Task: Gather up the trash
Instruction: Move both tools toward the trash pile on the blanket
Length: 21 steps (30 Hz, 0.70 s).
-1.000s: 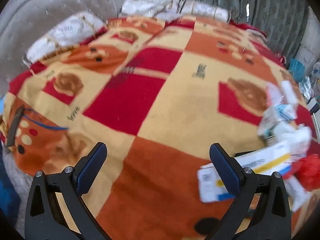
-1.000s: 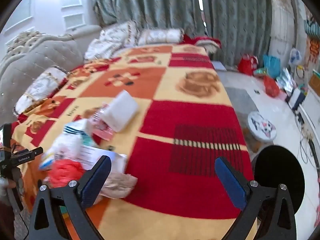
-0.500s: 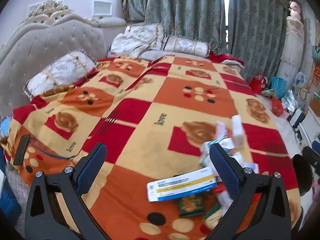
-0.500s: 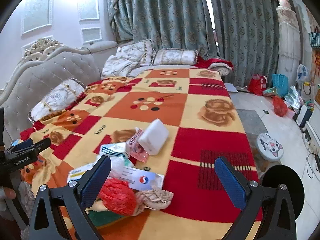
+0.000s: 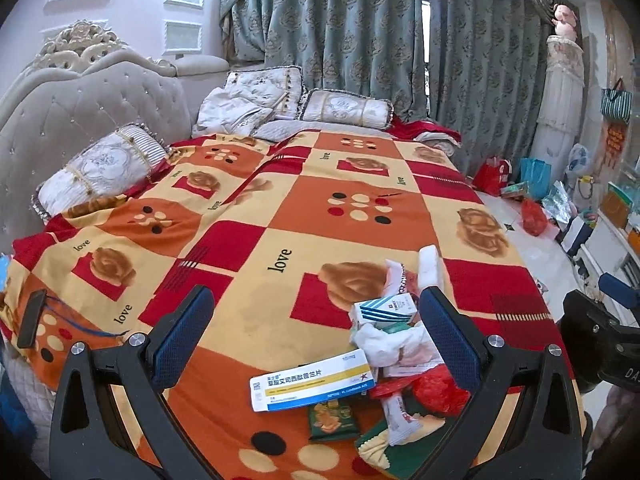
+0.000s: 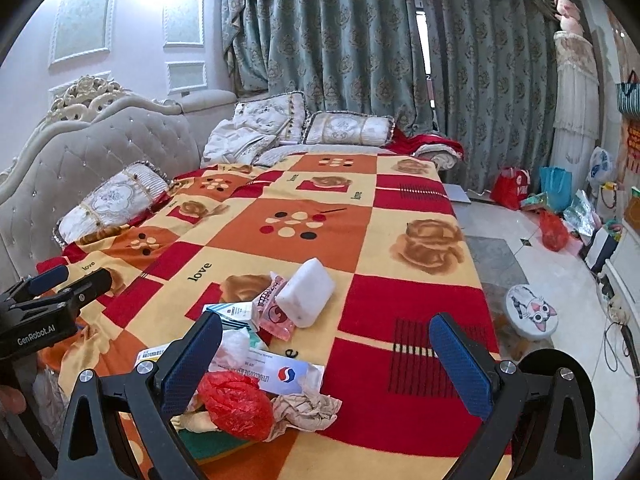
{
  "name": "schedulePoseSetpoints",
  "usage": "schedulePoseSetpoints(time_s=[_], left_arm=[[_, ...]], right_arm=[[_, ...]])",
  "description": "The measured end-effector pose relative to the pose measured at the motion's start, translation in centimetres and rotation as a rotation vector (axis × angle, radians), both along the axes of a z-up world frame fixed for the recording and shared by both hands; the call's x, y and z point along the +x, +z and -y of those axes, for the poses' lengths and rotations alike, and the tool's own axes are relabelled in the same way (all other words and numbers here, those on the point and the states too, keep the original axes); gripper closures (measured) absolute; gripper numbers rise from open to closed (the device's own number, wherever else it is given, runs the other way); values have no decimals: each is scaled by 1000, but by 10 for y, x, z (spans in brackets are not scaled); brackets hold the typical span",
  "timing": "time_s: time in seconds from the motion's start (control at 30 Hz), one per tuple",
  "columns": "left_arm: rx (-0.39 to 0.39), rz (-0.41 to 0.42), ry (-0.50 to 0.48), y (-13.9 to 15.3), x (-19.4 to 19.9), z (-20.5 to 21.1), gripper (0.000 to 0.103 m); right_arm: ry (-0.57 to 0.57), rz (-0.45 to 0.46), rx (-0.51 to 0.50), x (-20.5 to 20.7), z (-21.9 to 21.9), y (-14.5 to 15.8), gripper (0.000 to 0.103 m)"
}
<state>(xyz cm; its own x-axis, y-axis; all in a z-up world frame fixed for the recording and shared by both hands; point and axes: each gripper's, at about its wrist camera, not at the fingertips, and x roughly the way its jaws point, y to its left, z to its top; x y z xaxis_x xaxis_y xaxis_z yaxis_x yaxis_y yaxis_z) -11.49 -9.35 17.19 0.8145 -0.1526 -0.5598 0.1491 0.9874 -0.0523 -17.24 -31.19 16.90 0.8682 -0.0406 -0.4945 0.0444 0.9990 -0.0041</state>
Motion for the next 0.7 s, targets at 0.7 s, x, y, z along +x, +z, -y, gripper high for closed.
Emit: schedulePoseSetpoints(time_s=[0.7], left_arm=[[-8, -13, -12, -4, -3, 4, 1]], right_arm=[[-2, -12, -18, 2, 0, -1, 0]])
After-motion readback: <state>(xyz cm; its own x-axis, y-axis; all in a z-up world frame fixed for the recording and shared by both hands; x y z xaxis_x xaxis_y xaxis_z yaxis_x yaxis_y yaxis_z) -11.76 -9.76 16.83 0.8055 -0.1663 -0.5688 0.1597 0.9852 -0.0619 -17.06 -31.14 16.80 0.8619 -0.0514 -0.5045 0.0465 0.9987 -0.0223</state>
